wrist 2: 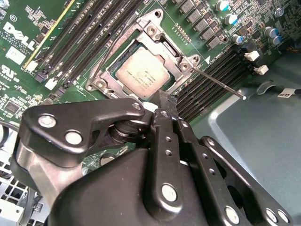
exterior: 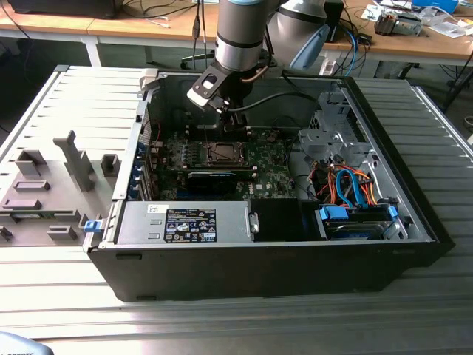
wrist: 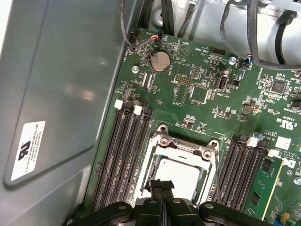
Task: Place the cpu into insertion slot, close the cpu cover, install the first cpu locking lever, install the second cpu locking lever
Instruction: 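Install the first cpu locking lever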
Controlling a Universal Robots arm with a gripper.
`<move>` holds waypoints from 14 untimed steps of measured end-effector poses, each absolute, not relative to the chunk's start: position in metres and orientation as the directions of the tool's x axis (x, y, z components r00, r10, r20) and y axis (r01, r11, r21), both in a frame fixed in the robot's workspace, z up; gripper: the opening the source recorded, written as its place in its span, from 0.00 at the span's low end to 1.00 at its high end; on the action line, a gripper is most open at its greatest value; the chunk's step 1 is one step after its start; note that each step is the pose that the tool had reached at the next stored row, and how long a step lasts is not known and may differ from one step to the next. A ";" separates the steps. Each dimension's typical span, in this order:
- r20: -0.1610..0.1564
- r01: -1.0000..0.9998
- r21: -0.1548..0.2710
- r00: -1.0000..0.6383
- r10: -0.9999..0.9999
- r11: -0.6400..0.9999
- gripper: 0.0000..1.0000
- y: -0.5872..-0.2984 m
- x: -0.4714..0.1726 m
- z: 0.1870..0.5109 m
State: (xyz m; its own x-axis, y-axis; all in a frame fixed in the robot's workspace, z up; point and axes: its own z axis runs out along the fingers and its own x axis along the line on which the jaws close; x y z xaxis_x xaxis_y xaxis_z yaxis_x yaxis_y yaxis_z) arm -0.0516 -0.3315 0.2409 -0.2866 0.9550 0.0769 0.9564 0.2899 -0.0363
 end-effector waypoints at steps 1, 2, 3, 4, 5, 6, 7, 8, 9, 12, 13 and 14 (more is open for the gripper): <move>0.077 0.956 -0.036 -0.288 0.955 0.291 0.11 -0.332 -0.052 0.241; 0.077 0.956 -0.036 -0.289 0.954 0.292 0.11 -0.332 -0.052 0.241; 0.077 0.955 -0.036 -0.290 0.954 0.293 0.11 -0.332 -0.052 0.241; 0.077 0.955 -0.036 -0.291 0.954 0.294 0.11 -0.332 -0.052 0.241; 0.077 0.955 -0.036 -0.292 0.953 0.296 0.11 -0.332 -0.052 0.241; 0.077 0.954 -0.036 -0.294 0.953 0.297 0.11 -0.332 -0.052 0.241; 0.077 0.954 -0.036 -0.295 0.952 0.298 0.11 -0.332 -0.052 0.241; 0.077 0.953 -0.036 -0.296 0.952 0.300 0.11 -0.332 -0.052 0.241; 0.077 0.953 -0.036 -0.298 0.951 0.301 0.11 -0.332 -0.052 0.241; 0.077 0.952 -0.036 -0.302 0.950 0.306 0.11 -0.332 -0.052 0.241; 0.077 0.951 -0.036 -0.304 0.950 0.307 0.11 -0.332 -0.052 0.241; 0.077 0.950 -0.036 -0.305 0.949 0.309 0.11 -0.332 -0.052 0.241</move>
